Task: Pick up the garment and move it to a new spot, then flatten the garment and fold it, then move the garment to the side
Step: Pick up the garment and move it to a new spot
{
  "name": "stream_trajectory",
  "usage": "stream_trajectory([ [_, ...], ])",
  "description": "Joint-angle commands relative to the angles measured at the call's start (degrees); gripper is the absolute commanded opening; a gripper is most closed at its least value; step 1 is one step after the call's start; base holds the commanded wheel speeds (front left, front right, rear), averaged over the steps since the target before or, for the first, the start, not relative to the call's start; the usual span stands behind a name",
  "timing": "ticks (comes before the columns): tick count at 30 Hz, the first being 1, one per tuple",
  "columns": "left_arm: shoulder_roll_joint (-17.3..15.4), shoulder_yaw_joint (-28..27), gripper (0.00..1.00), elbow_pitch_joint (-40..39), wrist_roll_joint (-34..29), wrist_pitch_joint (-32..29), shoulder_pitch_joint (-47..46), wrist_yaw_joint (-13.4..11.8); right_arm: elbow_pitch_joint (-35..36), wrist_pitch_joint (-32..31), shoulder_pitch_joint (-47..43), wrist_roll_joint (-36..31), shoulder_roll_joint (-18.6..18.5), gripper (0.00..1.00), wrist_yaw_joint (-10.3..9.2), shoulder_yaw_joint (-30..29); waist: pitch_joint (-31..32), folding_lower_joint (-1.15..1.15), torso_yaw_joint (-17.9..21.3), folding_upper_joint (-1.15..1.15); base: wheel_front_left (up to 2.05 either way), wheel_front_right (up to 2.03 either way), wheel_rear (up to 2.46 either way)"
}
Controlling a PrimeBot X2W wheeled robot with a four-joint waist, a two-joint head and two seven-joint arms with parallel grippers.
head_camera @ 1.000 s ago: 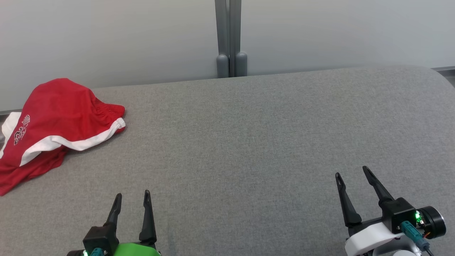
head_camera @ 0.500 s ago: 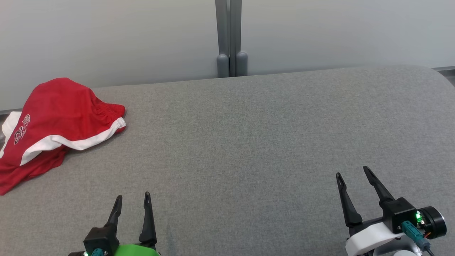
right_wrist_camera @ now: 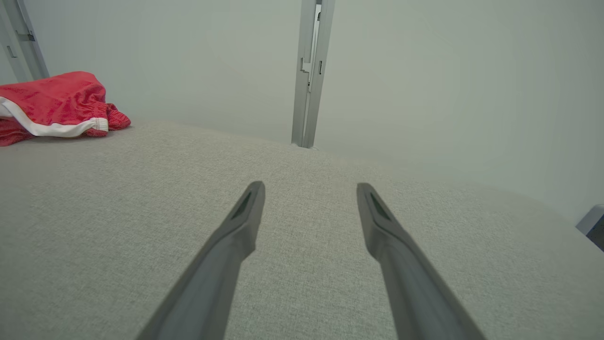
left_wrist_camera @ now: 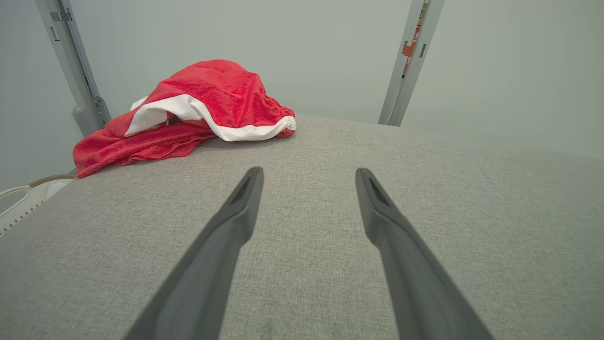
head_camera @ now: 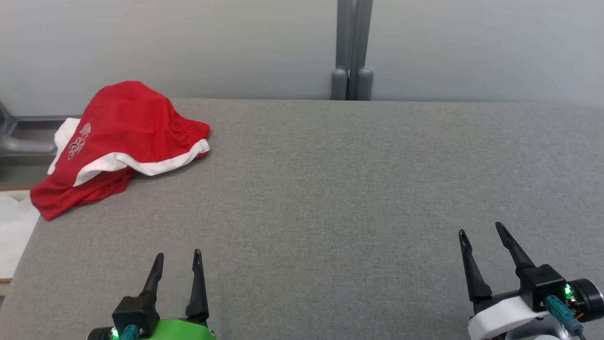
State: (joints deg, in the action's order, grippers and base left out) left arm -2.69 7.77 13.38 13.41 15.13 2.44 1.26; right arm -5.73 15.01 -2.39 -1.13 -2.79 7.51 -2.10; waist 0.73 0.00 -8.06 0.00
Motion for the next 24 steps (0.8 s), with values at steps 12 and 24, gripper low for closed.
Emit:
stream_trajectory([
  [12,-0.3,-1.5,1.0,-0.5,-1.1,0.0,0.6,0.5,-0.4,0.3,0.2,1.1,-0.2,1.0,-0.04,1.4,0.6,0.0,-17.7,0.0,0.0,0.0,0.0],
  [24,-0.3,-2.8,1.0,-1.5,-1.0,0.0,1.2,0.2,-0.3,0.3,0.5,0.8,-0.2,1.0,-0.04,1.8,0.2,0.0,-19.4,0.0,0.0,0.0,0.0],
])
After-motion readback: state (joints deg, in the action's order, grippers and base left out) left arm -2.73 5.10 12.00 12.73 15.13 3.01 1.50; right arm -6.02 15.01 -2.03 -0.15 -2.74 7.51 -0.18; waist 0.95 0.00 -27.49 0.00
